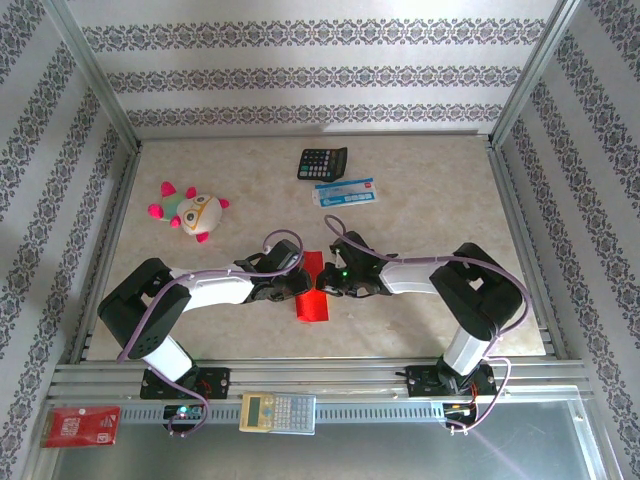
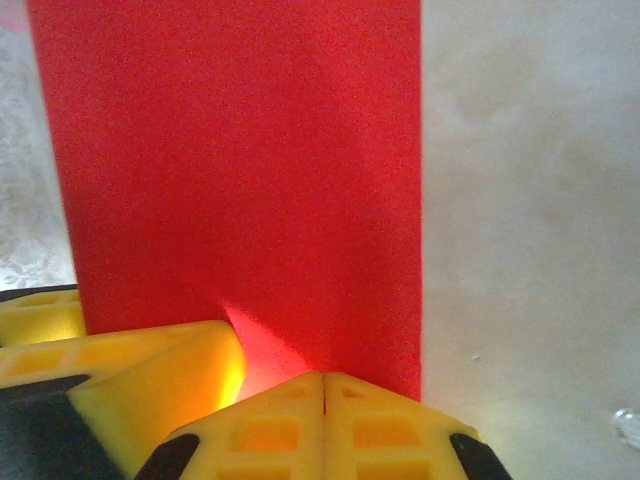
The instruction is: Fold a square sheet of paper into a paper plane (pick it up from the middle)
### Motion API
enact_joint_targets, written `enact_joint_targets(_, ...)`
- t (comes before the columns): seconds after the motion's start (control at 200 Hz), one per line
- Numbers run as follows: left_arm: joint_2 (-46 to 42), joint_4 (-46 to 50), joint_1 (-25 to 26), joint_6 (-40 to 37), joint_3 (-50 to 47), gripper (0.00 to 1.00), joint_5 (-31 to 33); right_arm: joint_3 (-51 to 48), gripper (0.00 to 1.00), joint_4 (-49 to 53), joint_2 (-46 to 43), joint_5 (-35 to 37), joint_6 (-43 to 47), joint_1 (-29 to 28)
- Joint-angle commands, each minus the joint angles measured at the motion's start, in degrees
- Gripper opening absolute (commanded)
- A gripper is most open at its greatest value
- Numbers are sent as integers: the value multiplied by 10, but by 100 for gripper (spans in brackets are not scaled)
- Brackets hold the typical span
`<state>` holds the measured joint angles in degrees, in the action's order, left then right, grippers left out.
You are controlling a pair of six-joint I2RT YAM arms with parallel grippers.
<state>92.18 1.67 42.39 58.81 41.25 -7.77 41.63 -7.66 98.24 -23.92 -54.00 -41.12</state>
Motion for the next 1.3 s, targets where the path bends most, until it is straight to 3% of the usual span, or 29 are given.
enact_joint_targets(0.0, 40, 42, 3, 3, -18, 34, 40, 7, 0, -9, 12, -2, 11, -4)
enact_joint_targets(0.535, 13, 77, 3, -8, -3, 35, 58, -60, 0, 14, 27, 54, -5, -17)
enact_joint_targets(0.939, -45, 152, 0, -42, 37, 59, 112, -84, 0, 13, 48, 75, -20, -27)
enact_joint_targets(1.099, -90, 188, -8, -56, 57, 63, 125, -84, 0, 10, 52, 77, -20, -28)
enact_joint_targets(1.204, -123, 165, -6, -60, 59, 62, 94, -82, 0, 10, 56, 76, -20, -29)
enact_joint_targets(1.294, -126, 103, -7, -50, 54, 57, 24, -81, 0, 9, 59, 77, -20, -29)
